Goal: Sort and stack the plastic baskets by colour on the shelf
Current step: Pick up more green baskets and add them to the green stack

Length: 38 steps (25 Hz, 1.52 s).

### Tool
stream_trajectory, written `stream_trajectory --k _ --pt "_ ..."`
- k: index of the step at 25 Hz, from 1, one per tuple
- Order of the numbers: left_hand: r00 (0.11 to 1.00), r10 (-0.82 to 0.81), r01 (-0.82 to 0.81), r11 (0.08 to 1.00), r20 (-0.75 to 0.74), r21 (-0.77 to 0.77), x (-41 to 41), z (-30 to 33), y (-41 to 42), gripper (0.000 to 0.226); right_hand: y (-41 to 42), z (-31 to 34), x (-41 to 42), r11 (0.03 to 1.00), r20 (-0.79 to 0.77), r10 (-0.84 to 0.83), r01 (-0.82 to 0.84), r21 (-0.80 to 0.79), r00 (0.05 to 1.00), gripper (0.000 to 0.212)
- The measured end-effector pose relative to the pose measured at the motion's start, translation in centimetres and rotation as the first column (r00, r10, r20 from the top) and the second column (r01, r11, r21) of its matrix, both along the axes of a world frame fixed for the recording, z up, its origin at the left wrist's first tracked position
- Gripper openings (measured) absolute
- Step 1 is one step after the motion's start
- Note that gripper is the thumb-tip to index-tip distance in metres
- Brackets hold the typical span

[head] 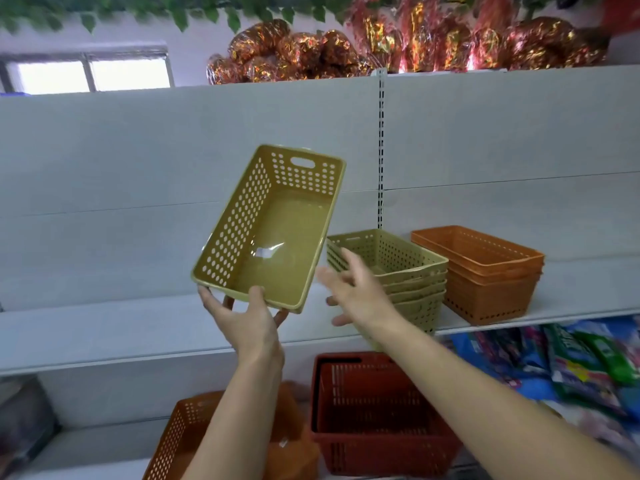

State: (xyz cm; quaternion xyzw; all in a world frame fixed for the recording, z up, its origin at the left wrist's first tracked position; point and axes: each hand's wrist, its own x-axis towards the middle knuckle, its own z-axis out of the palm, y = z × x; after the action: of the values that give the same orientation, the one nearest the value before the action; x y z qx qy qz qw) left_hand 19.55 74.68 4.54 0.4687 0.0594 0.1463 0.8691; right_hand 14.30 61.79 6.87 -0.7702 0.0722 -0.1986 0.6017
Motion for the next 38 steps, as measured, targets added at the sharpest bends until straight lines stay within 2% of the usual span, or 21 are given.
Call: stream_trajectory --k 1,3,6,9,11,12,15,17,20,24,31,33,36,38 --pt "1.0 -0.016 0.016 1.0 0.016 -0.005 -0.5 0.1 -0.6 0.088 1.1 -0.4 0.1 0.994 0.011 0.041 -0.04 -0.103 0.999 0.086" --pt "0.996 -0.055 0.056 0.998 0.064 -0.002 -1.6 0.4 -1.6 0.089 2.2 -0.9 0.1 0.97 0.118 -0.028 0.056 -0.235 0.993 0.086" --pt "0.972 -0.145 0.125 0.985 0.183 0.117 -2.7 0.0 -2.3 0.096 1.1 -1.1 -0.5 0.949 0.24 -0.205 0.252 -0.187 0.949 0.073" --pt "0.931 -0.246 0.127 0.911 0.27 0.393 -2.9 0.1 -2.4 0.111 -1.5 -1.1 -1.2 0.933 0.298 -0.291 0.338 -0.12 0.909 0.06" --pt "0.897 -0.333 0.172 0.868 0.29 0.466 -2.4 0.6 -2.8 0.116 -3.9 -0.1 -1.1 0.916 0.349 -0.31 0.376 -0.14 0.885 0.055" --pt "0.88 -0.369 0.187 0.848 0.3 0.496 -2.3 0.8 -3.1 0.112 -5.1 0.5 -1.1 0.91 0.368 -0.312 0.387 -0.15 0.876 0.055" --pt "0.855 -0.38 0.089 0.777 0.352 0.623 -1.5 1.4 -5.0 0.081 -9.6 2.7 -1.0 0.873 0.436 -0.298 0.427 -0.236 0.849 0.054" --pt "0.837 -0.424 0.108 0.748 0.346 0.655 -1.1 1.6 -7.1 0.069 -12.7 3.9 -0.9 0.833 0.454 -0.273 0.445 -0.33 0.848 0.051" --pt "0.832 -0.467 0.142 0.701 0.3 0.699 -0.3 1.6 -10.9 0.068 -17.6 4.3 0.4 0.813 0.387 -0.274 0.427 -0.397 0.881 0.051" --pt "0.836 -0.494 0.191 0.671 0.239 0.716 0.7 1.7 -14.7 0.062 -22.0 2.4 2.7 0.875 0.21 -0.236 0.302 -0.378 0.949 0.048" --pt "0.921 -0.348 0.099 0.648 0.178 0.755 1.1 2.0 -17.9 0.066 -26.0 2.5 4.9 0.911 0.09 -0.175 0.196 -0.362 0.98 0.03" --pt "0.942 -0.308 0.104 0.643 0.132 0.759 1.1 1.5 -18.1 0.059 -26.4 2.4 5.0 0.908 0.037 -0.146 0.149 -0.391 0.989 0.029" --pt "0.961 -0.265 0.103 0.627 0.086 0.772 0.7 0.3 -18.2 0.039 -25.6 1.4 4.3 0.859 -0.017 -0.103 0.08 -0.505 0.995 0.034" --pt "0.967 -0.237 0.059 0.574 0.098 0.817 -0.1 -0.7 -18.3 0.038 -24.7 -0.1 3.5 0.773 0.025 -0.124 0.112 -0.625 0.992 0.045"
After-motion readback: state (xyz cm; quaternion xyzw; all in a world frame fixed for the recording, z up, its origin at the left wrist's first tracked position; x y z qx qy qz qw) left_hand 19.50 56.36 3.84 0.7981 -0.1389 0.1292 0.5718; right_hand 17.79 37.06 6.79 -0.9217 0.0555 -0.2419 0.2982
